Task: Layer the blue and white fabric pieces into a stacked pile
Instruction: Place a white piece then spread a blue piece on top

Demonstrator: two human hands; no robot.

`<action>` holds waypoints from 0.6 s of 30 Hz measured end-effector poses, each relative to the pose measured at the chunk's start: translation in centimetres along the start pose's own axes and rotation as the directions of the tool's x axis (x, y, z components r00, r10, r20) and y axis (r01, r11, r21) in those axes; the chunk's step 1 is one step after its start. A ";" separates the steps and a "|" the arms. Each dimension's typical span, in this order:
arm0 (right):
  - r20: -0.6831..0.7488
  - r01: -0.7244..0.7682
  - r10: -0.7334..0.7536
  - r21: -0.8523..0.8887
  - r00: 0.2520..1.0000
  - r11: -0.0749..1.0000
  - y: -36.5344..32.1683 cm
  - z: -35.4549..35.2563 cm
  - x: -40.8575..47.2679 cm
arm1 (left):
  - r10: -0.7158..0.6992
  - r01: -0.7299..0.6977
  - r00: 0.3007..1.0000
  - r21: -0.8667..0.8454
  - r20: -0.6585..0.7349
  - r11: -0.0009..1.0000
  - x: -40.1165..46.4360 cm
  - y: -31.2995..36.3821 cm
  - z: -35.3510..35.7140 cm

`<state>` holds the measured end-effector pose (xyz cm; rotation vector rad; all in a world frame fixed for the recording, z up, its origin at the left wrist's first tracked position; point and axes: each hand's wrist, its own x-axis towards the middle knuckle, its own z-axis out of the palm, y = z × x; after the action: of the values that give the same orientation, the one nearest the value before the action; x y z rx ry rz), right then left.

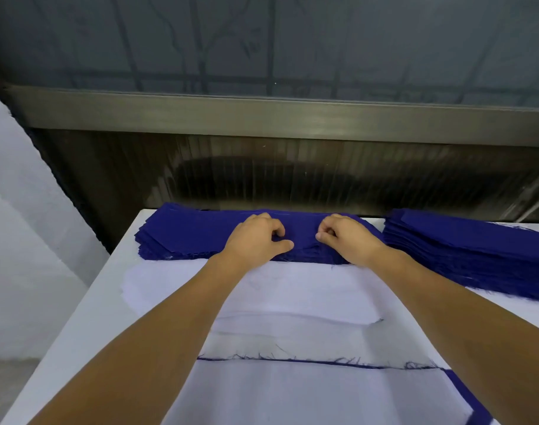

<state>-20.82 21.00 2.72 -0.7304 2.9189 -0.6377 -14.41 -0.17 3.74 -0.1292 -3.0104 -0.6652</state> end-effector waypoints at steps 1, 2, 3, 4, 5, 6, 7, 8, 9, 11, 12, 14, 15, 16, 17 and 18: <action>0.016 -0.016 0.016 0.019 1.000 1.000 0.0 -0.1 0.3 | -0.004 0.004 1.000 -0.005 0.009 1.000 0.1 0.0 -0.1; 0.033 -0.031 0.029 0.035 0.999 0.999 0.1 -0.3 0.6 | -0.008 0.008 1.000 -0.004 0.016 1.000 0.2 0.1 -0.2; 0.052 -0.043 0.040 0.045 0.998 0.998 0.2 -0.4 0.8 | -0.013 0.013 1.000 -0.002 0.021 1.000 0.2 0.2 -0.3; 0.070 -0.053 0.050 0.048 0.996 0.997 0.2 -0.5 1.0 | -0.019 0.019 1.000 -0.003 0.022 1.000 0.3 0.2 -0.3; 0.085 -0.063 0.059 0.049 0.995 0.997 0.2 -0.6 1.1 | -0.027 0.028 0.999 -0.011 0.020 1.000 0.3 0.2 -0.2; 0.096 -0.073 0.068 0.055 0.993 0.996 0.3 -0.7 1.3 | -0.034 0.035 0.999 -0.026 0.017 0.999 0.2 0.2 -0.2; 0.105 -0.086 0.078 0.065 0.991 0.994 0.3 -0.8 1.4 | -0.039 0.039 0.999 -0.041 0.014 0.998 0.3 0.2 -0.2; 0.113 -0.101 0.092 0.076 0.989 0.992 0.3 -0.8 1.6 | -0.042 0.042 0.999 -0.051 0.011 0.998 0.4 0.2 -0.2; 0.119 -0.115 0.105 0.082 0.987 0.990 0.3 -0.9 1.7 | -0.046 0.047 0.999 -0.052 0.009 0.998 0.5 0.2 -0.2; 0.110 -0.137 0.127 0.087 0.986 0.987 0.1 -0.9 1.9 | -0.061 0.061 0.998 -0.025 0.002 0.998 0.8 0.3 -0.2; 0.097 -0.141 0.133 0.089 0.986 0.986 -0.1 -0.9 1.8 | -0.066 0.066 0.998 -0.003 -0.009 0.998 0.9 0.3 -0.1; 0.074 -0.140 0.133 0.094 0.988 0.986 -0.3 -0.8 1.6 | -0.074 0.075 0.996 0.032 -0.047 0.997 1.2 0.4 0.1; 0.067 -0.139 0.133 0.091 0.989 0.986 -0.4 -0.6 1.4 | -0.078 0.081 0.995 0.044 -0.065 0.996 1.3 0.4 0.2; 0.055 -0.138 0.134 0.083 0.990 0.987 -0.7 -0.4 1.1 | -0.082 0.086 0.994 0.053 -0.076 0.995 1.4 0.5 0.3; 0.031 -0.129 0.127 0.070 0.991 0.989 -1.0 -0.2 0.8 | -0.083 0.088 0.993 0.058 -0.080 0.994 1.5 0.6 0.3; -0.004 -0.103 0.103 0.039 0.995 0.994 -1.3 0.1 0.5 | -0.081 0.086 0.993 0.060 -0.081 0.994 1.5 0.5 0.4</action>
<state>-20.70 19.70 3.16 -0.5705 2.9180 -0.6847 -15.86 0.58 3.73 0.0262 -2.9708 -0.5660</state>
